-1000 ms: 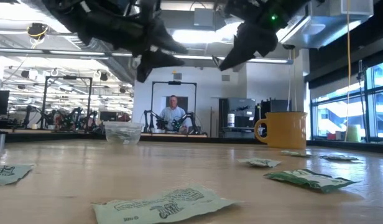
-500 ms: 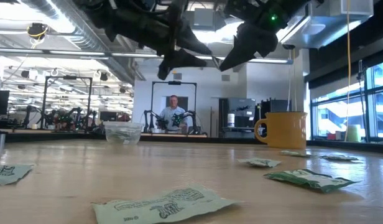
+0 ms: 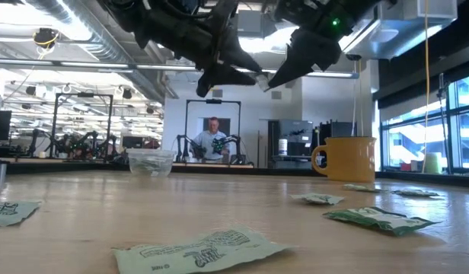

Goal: Pick and place Stevia / Truvia into bins
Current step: Put the truvia packet into the transparent container

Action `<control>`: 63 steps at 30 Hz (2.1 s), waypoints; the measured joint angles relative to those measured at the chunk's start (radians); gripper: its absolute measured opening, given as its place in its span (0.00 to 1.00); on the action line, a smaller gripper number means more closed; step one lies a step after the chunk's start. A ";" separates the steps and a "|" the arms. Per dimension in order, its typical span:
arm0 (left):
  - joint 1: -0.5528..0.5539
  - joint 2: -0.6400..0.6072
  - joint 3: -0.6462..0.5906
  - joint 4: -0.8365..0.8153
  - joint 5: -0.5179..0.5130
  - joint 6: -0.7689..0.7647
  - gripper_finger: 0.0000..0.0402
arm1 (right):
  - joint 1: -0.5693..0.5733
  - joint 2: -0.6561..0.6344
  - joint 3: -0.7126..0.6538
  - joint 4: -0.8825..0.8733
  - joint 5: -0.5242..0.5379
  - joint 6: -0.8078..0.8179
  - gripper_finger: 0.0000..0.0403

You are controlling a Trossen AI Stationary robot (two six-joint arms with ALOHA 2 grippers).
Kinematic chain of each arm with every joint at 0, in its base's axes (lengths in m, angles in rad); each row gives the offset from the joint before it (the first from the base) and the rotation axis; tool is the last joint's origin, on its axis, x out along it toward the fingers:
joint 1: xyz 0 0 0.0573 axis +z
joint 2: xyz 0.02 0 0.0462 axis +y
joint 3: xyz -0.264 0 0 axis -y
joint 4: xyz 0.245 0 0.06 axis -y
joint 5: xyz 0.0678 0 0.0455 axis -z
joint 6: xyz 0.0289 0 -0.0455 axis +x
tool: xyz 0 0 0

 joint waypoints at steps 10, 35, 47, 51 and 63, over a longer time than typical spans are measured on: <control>0.034 0.000 0.000 -0.020 0.033 0.038 0.30 | 0.000 0.000 0.000 0.024 -0.017 -0.001 0.00; 0.046 -0.022 0.000 -0.083 0.055 0.148 0.01 | 0.000 -0.022 0.001 -0.042 -0.018 0.094 0.26; 0.146 -0.182 -0.001 -0.664 -0.202 0.199 0.01 | 0.013 -0.066 -0.044 -0.394 -0.125 0.453 0.44; 0.199 -0.186 -0.001 -0.807 -0.326 0.192 0.01 | 0.019 -0.066 -0.086 -0.389 -0.125 0.483 0.45; 0.254 -0.076 -0.001 -0.894 -0.453 0.253 0.01 | 0.035 -0.065 -0.110 -0.392 -0.220 0.586 0.45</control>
